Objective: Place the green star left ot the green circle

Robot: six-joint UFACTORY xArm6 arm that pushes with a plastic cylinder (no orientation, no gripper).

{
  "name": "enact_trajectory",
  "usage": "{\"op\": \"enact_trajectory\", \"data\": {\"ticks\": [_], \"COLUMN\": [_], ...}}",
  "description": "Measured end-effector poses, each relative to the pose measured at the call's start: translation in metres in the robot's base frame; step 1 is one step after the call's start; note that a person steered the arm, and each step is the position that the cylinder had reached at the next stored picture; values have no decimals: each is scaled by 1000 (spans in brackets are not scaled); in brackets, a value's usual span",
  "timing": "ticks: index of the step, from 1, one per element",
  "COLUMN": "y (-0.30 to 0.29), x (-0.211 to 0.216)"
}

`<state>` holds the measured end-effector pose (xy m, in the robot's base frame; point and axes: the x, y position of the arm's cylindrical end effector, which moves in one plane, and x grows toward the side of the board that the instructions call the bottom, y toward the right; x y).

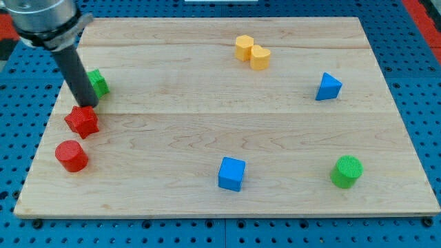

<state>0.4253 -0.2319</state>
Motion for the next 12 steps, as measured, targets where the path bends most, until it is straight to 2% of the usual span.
{"op": "enact_trajectory", "data": {"ticks": [2,3,4,5,7,9,10,11,12], "y": [22,25,-52,-58,150,114,77,169,167], "x": [50,22,6,-60,-20,-48,-15,3,26]}}
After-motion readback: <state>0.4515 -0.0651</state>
